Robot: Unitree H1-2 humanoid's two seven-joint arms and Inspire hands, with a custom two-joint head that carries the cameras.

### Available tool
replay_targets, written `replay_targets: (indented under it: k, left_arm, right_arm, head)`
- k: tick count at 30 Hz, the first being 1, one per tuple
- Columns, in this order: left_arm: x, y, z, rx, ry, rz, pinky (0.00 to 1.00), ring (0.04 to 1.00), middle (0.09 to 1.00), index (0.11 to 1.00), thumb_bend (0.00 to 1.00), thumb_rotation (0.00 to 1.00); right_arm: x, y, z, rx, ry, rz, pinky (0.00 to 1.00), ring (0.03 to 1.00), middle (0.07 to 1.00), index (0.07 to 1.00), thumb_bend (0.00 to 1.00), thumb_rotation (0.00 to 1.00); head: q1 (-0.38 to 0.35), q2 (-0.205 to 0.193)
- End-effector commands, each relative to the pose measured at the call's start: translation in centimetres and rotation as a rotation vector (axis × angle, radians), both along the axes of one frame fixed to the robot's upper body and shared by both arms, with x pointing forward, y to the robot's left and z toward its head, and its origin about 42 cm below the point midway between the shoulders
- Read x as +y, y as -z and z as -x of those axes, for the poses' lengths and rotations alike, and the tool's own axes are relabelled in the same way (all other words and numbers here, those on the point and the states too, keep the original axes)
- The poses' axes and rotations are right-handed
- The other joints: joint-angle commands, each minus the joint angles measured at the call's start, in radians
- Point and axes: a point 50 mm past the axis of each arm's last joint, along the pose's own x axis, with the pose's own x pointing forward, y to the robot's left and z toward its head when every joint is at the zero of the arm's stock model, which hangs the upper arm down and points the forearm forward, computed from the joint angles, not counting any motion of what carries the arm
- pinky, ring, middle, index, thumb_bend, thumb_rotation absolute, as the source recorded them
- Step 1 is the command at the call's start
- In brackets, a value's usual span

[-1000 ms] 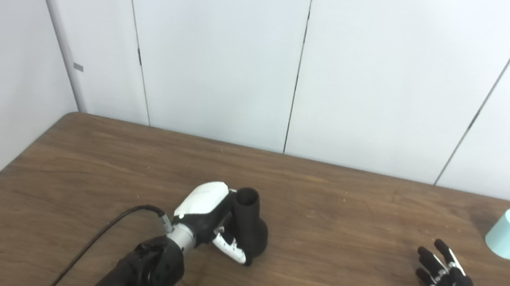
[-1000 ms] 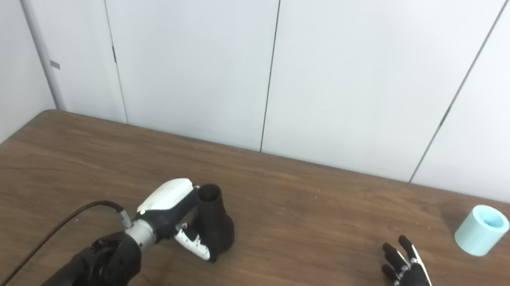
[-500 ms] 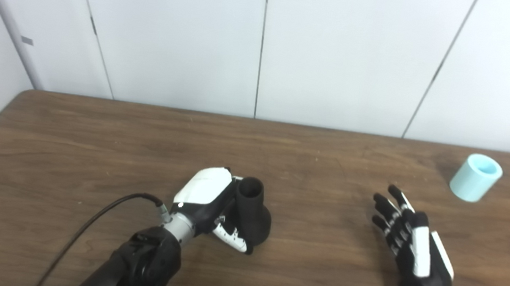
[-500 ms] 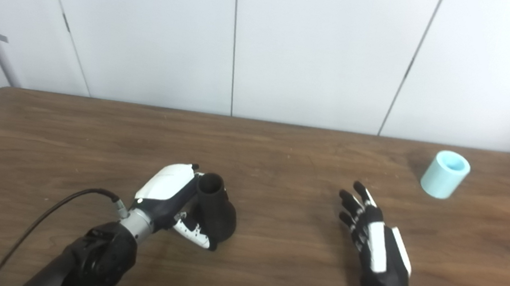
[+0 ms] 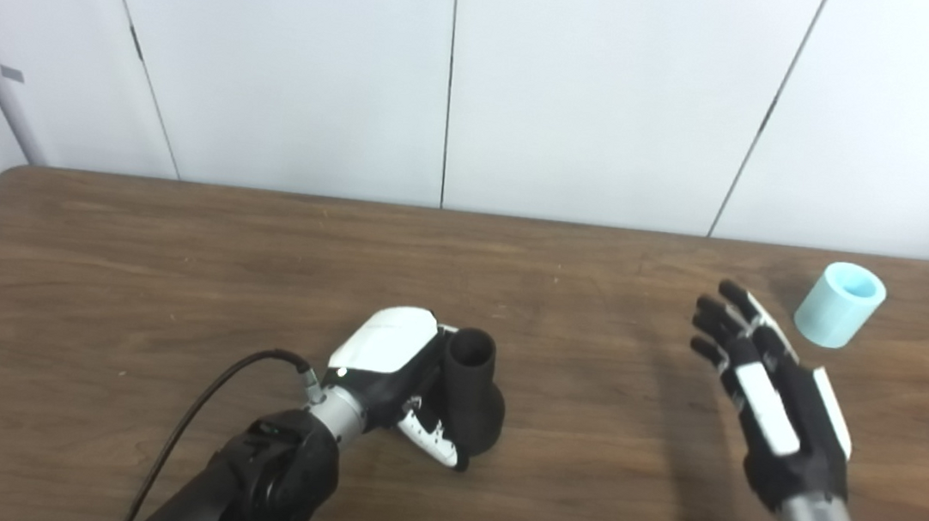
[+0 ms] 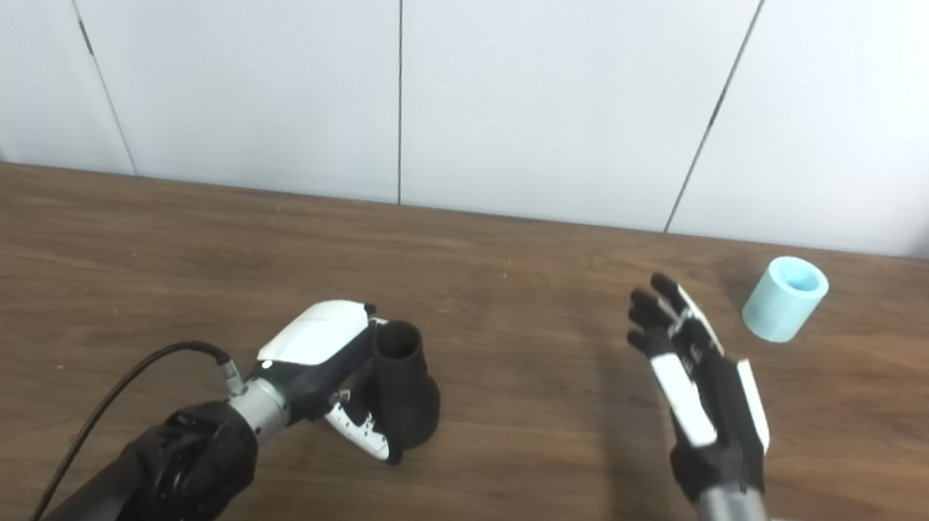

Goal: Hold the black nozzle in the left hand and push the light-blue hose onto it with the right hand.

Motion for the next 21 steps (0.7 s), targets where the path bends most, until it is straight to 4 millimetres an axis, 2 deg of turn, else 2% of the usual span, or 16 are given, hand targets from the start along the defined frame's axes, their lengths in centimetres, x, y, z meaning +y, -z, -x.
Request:
replay_targets:
  k: [1,5,10,13,15,17,21]
  left_arm:
    - [-2.5,4.2,2.5,0.296,0.143,-0.071,0.98,0.686,0.504,0.477,0.52,0.00]
    - [-2.5,4.0,2.8,0.298,0.131,-0.061,0.98,0.700,0.503,0.477,0.52,0.00]
    - [-2.1,4.5,3.5,0.249,0.113,-0.025,0.99,0.669,0.504,0.476,0.52,0.00]
    - [-2.0,4.6,3.5,0.236,0.108,-0.021,0.99,0.660,0.504,0.476,0.52,0.00]
    - [-1.7,4.8,3.5,0.219,0.111,-0.019,0.99,0.653,0.506,0.475,0.52,0.00]
    - [-1.3,5.0,3.5,0.209,0.114,-0.019,0.98,0.648,0.510,0.473,0.52,0.00]
    - [-0.6,5.4,3.5,0.205,0.117,-0.027,0.98,0.648,0.512,0.472,0.52,0.00]
  right_arm:
    - [-1.2,-4.1,-0.8,-0.139,0.012,0.069,0.81,0.866,0.855,0.873,0.59,0.55]
    - [-2.6,-6.3,-1.8,-0.181,0.023,0.102,0.80,0.866,0.852,0.871,0.64,0.47]
    - [-4.0,-10.8,-4.3,-0.228,0.096,0.276,0.78,0.853,0.842,0.852,0.68,0.37]
    - [-4.4,-12.0,-5.0,-0.230,0.139,0.358,0.76,0.844,0.837,0.816,0.72,0.32]
    - [-5.8,-14.3,-6.9,-0.226,0.236,0.638,0.76,0.838,0.833,0.796,0.79,0.26]
    - [-7.0,-16.4,-8.5,-0.212,0.324,0.910,0.78,0.850,0.826,0.788,0.83,0.21]
    - [-8.5,-17.6,-10.6,-0.144,0.356,1.160,0.80,0.869,0.828,0.786,0.86,0.17]
  head:
    - [-0.022,-0.007]
    - [-0.060,-0.026]
    - [-0.138,-0.058]
    - [-0.138,-0.058]
    - [-0.197,-0.071]
    - [-0.220,-0.076]
    - [-0.282,-0.103]
